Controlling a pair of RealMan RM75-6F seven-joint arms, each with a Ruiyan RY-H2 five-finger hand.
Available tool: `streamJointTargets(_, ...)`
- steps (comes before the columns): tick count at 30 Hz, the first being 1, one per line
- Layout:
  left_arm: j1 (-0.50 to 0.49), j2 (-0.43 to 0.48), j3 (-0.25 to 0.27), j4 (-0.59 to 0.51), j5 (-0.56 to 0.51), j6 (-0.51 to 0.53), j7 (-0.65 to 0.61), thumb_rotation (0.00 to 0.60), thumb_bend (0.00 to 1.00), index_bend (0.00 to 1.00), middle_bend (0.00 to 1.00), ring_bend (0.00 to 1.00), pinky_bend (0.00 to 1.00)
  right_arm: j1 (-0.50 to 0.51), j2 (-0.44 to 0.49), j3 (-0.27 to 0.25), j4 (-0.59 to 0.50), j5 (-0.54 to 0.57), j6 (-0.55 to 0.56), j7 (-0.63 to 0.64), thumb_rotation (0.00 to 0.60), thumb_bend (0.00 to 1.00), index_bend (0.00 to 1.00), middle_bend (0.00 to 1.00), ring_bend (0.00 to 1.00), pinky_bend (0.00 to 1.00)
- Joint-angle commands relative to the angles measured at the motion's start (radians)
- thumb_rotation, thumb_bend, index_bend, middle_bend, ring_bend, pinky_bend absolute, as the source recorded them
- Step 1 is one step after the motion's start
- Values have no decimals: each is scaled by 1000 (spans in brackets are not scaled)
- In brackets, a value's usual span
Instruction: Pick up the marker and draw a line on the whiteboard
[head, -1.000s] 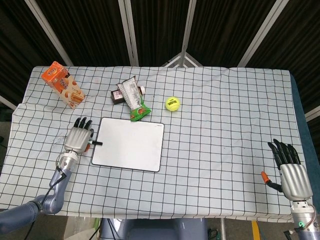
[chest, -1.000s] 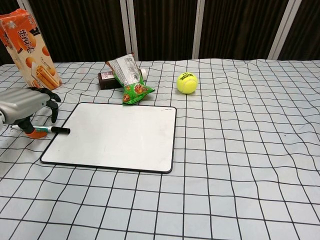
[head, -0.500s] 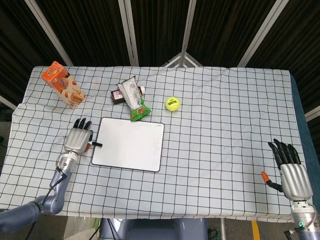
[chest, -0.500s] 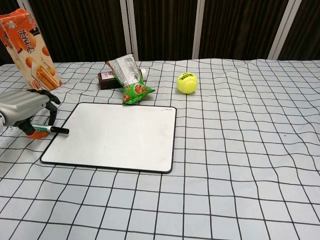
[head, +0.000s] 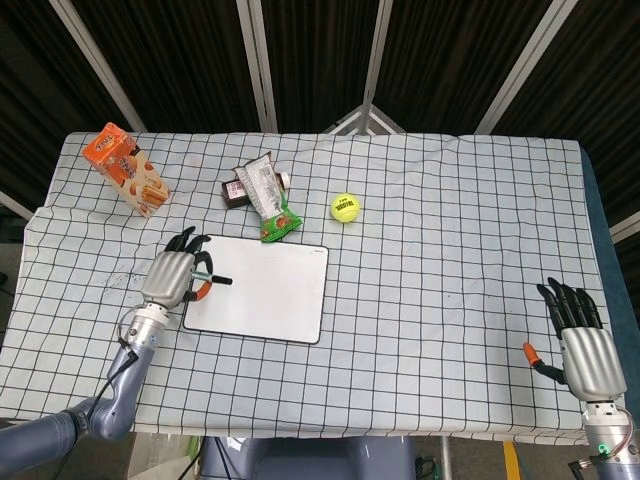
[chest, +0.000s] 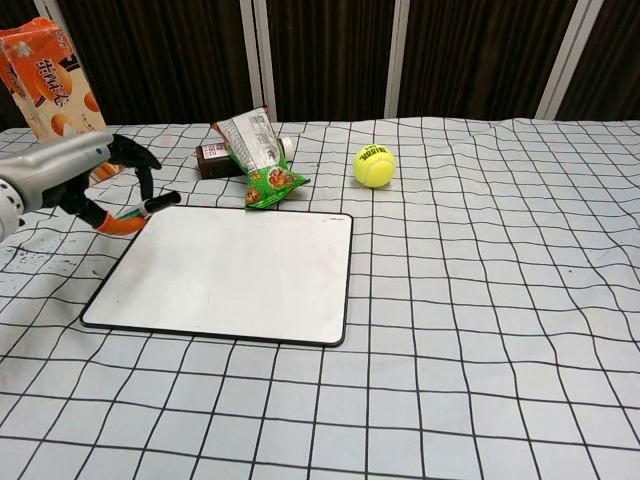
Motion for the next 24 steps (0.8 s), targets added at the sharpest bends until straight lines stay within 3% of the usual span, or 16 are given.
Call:
streamJointTargets(1,2,-8,-21,-66,5,11,-61,600,549,691,184,52,150,0,1,0,-1,-1,0,0,600,329,0,0,0,0)
streamJointTargets(10,-26,-89,-5,-96,28,5,-101,600,548,692,186,52,149,1,2,0,-1,0,-2,2,600,329,0,0,0,0)
streamJointTargets(24,-80,-211,-23,-5,41,-4,-133,600,548,692,188,52,150,2,6,0,-4,7,-11,20,600,329,0,0,0,0)
